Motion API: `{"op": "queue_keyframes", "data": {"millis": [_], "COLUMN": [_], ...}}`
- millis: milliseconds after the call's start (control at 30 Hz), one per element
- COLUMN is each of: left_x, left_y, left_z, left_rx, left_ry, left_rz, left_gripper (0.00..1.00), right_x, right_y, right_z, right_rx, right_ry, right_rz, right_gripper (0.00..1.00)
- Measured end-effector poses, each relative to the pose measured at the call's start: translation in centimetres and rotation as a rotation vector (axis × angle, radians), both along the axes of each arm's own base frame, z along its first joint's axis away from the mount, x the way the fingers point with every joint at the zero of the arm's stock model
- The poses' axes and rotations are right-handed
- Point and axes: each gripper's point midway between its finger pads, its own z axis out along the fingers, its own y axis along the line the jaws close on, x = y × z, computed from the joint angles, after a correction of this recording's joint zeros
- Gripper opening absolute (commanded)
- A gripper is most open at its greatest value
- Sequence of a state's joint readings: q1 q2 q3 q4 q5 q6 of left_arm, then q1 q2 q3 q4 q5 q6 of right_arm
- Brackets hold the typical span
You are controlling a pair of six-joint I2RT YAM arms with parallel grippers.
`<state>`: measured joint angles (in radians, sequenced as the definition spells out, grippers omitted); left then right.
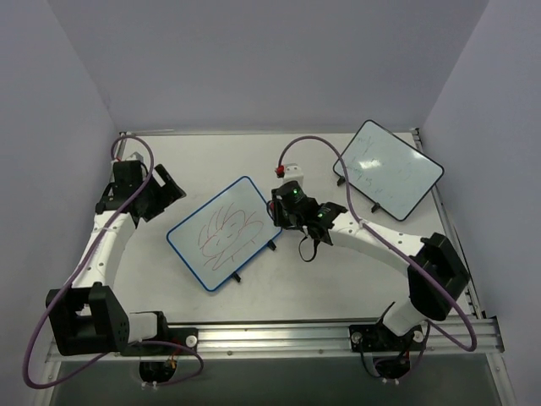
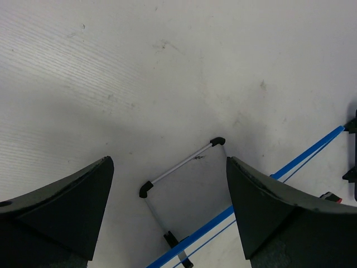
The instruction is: Erase the whiteboard
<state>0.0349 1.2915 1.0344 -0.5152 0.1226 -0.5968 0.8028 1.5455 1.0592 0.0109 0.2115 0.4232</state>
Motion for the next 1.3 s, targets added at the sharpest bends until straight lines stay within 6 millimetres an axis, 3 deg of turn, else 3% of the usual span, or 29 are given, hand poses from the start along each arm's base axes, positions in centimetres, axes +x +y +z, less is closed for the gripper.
{"op": "queue_keyframes", "data": {"millis": [233, 433, 700, 967, 1300], "left_x": [0.5, 0.8, 0.6, -1.5, -1.8], "left_y": [-0.4, -0.6, -1.1, -3.4, -3.4], "left_z": [-0.5, -0.4, -0.6, -3.1, -3.3], "left_rx": [-0.016, -0.015, -0.016, -0.005, 0.01], "left_ry": [-0.004, -0.018, -0.015, 0.042, 0.043], "left_rz": [0.022, 0.013, -0.026, -0.095, -0.091], "left_gripper": [0.88, 0.86, 0.81, 0.68, 0.66], "right_x": [0.4, 0.4, 0.4, 1.3, 1.0], "right_y": [4.5, 6.8, 8.4, 9.7, 10.3], "right_z": [0.8, 0.6, -0.4, -0.2, -0.3], "right_rx": [0.008, 0.004, -0.008, -0.032, -0.046], "right_ry": [-0.03, -0.04, -0.044, -0.091, -0.127], "right_rz": [0.049, 0.073, 0.088, 0.061, 0.049], "right_gripper": [0.1, 0.09, 0.08, 0.08, 0.07]}}
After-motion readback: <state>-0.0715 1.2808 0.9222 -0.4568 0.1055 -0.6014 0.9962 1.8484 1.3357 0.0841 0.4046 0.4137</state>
